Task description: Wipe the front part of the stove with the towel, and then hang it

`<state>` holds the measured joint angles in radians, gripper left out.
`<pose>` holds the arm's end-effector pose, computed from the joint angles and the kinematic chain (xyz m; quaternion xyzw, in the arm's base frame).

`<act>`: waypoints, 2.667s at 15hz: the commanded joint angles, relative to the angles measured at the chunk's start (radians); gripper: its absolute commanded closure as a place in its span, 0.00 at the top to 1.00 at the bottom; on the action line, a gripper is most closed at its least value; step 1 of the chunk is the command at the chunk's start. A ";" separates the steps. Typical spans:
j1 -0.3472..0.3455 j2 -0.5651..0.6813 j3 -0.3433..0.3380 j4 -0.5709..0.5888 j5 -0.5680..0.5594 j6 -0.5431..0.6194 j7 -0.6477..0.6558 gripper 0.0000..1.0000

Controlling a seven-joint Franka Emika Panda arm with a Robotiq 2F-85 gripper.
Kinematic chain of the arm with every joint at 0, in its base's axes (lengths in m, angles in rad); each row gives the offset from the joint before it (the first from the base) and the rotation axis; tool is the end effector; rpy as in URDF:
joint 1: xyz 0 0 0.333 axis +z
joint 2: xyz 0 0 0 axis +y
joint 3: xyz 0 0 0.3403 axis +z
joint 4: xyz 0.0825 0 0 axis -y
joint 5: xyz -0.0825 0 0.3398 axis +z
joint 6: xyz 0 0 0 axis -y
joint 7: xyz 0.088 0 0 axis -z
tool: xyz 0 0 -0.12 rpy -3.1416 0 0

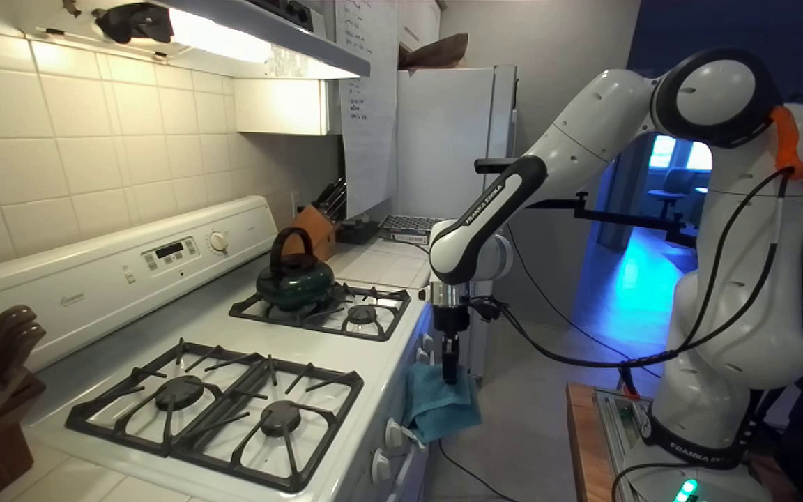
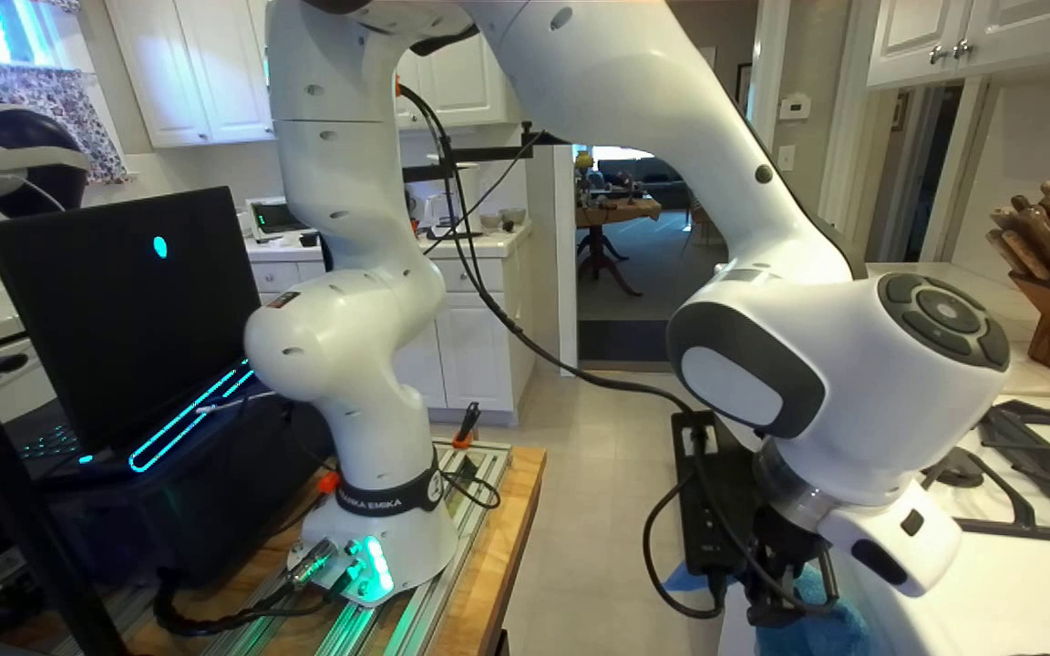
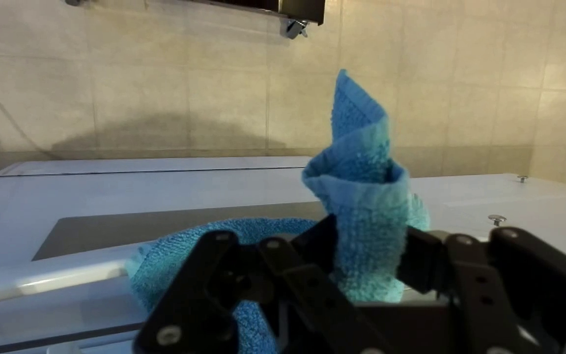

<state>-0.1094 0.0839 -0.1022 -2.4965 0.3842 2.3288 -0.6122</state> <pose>0.4111 -0.0784 0.2844 -0.9844 -0.0489 0.0653 0.1561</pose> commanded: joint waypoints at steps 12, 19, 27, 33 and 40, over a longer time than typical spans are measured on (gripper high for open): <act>-0.004 0.196 0.062 0.207 -0.210 -0.116 0.104 0.03; -0.005 0.213 0.066 0.238 -0.255 -0.205 0.152 0.03; 0.001 0.204 0.046 0.207 -0.381 -0.091 0.200 0.03; 0.003 0.205 0.066 0.203 -0.383 -0.035 0.203 0.03; 0.021 0.197 0.088 0.208 -0.373 -0.048 0.271 0.03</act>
<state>-0.0969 0.2811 -0.0194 -2.2931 0.0190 2.2805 -0.3834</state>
